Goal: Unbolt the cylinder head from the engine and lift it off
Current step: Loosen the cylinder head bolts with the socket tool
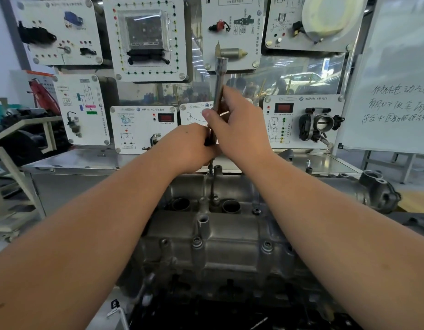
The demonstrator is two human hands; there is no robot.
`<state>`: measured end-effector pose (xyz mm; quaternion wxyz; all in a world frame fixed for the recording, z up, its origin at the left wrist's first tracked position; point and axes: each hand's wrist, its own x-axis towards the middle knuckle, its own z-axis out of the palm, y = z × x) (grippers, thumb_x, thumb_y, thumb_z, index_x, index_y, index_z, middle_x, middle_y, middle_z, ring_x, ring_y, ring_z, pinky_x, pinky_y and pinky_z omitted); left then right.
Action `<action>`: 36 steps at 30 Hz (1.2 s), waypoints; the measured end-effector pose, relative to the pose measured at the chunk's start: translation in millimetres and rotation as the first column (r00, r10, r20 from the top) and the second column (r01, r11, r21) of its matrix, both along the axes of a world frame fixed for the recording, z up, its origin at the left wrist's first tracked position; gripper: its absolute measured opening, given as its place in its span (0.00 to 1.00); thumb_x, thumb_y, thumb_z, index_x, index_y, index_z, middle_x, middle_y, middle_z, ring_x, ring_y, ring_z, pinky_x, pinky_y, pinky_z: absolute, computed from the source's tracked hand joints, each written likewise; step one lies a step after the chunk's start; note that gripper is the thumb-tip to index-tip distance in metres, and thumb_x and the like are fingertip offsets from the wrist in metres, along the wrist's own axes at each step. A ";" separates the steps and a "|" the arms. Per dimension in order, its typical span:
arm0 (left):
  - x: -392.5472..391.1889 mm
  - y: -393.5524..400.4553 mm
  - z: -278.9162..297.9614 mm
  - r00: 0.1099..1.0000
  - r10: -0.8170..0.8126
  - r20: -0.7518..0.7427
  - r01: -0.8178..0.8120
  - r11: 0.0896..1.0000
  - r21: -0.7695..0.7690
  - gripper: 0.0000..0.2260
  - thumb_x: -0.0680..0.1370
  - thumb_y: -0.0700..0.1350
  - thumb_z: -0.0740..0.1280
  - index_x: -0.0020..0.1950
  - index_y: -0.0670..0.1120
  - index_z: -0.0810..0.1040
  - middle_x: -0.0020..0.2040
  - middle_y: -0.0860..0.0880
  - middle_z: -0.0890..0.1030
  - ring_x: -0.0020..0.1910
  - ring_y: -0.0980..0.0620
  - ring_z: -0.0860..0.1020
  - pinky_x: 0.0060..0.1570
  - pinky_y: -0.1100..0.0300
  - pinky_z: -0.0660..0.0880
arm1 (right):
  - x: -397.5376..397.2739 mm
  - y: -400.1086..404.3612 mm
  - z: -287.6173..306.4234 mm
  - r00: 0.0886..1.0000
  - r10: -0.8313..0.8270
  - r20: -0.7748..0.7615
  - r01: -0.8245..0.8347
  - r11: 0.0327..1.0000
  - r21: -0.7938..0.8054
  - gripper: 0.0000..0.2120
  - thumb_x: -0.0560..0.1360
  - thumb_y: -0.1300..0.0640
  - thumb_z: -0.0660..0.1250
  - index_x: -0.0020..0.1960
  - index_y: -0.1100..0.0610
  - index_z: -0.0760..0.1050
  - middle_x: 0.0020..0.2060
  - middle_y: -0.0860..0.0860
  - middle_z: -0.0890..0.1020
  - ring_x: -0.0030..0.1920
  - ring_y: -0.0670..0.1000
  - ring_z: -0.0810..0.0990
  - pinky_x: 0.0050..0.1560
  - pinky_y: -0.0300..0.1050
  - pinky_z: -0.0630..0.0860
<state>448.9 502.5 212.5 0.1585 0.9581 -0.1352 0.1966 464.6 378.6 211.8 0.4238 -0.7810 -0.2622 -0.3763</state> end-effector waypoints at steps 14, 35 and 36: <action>-0.9 -0.3 2.5 1.000 -0.009 -0.015 0.008 0.999 -0.054 0.10 0.80 0.45 0.61 0.41 0.48 0.78 0.37 0.47 0.85 0.37 0.48 0.85 0.40 0.54 0.80 | -0.1 1.5 -0.4 1.000 0.009 -0.006 -0.009 1.000 -0.026 0.19 0.81 0.55 0.66 0.71 0.57 0.72 0.45 0.48 0.80 0.46 0.49 0.78 0.46 0.42 0.71; -3.9 -0.7 2.7 0.999 -0.036 -0.005 0.035 0.999 -0.034 0.09 0.82 0.45 0.60 0.47 0.45 0.79 0.41 0.44 0.84 0.41 0.46 0.82 0.47 0.49 0.79 | -3.0 -0.1 -0.2 0.994 0.098 -0.047 -0.096 0.995 0.035 0.28 0.82 0.55 0.65 0.79 0.52 0.61 0.45 0.53 0.85 0.46 0.52 0.83 0.52 0.51 0.80; -3.9 -0.9 2.8 1.000 -0.023 0.002 0.023 0.999 -0.029 0.10 0.81 0.45 0.61 0.46 0.45 0.79 0.40 0.43 0.85 0.41 0.45 0.83 0.48 0.48 0.80 | -2.5 0.1 -0.4 0.996 0.078 -0.034 -0.077 0.997 0.031 0.26 0.81 0.55 0.66 0.78 0.53 0.64 0.45 0.50 0.84 0.46 0.50 0.82 0.51 0.46 0.78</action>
